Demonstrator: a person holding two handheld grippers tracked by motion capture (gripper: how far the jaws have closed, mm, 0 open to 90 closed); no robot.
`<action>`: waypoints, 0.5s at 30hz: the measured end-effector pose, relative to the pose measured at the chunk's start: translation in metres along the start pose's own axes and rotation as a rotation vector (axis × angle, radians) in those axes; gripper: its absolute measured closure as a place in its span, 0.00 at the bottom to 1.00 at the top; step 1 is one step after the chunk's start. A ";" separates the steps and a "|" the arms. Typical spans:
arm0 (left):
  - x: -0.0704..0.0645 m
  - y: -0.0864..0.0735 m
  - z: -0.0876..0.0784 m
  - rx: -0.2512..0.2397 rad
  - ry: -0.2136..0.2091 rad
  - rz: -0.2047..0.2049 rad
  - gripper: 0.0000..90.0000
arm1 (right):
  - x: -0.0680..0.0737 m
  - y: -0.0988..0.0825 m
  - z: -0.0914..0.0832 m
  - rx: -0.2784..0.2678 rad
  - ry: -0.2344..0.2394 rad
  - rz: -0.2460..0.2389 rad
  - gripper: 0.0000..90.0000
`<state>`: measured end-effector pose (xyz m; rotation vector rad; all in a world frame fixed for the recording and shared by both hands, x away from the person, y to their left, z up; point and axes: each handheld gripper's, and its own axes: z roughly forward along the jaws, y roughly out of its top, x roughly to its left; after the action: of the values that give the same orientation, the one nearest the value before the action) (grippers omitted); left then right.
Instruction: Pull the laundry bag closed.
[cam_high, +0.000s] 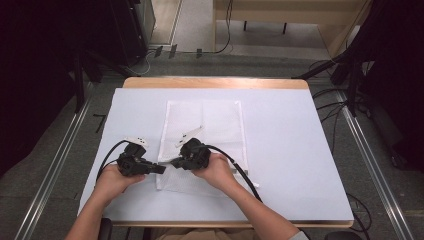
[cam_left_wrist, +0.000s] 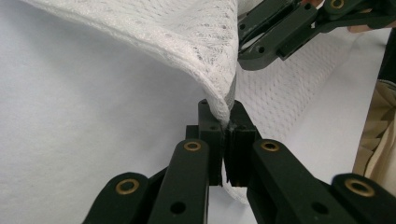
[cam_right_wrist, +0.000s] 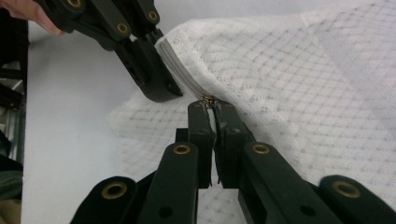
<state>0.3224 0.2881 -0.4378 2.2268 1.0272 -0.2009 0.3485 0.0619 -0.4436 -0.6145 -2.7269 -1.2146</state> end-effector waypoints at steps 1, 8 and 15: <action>0.000 0.000 0.000 0.001 -0.003 0.000 0.98 | -0.002 -0.001 -0.001 0.006 -0.006 0.010 0.98; 0.000 -0.001 -0.001 -0.003 0.002 0.002 0.98 | -0.006 -0.006 -0.006 0.009 -0.013 0.023 0.98; 0.000 -0.001 -0.002 -0.005 -0.002 0.002 0.98 | -0.009 -0.010 -0.011 0.009 -0.010 0.027 0.98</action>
<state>0.3215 0.2894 -0.4370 2.2229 1.0228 -0.1991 0.3520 0.0445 -0.4455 -0.6567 -2.7216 -1.1952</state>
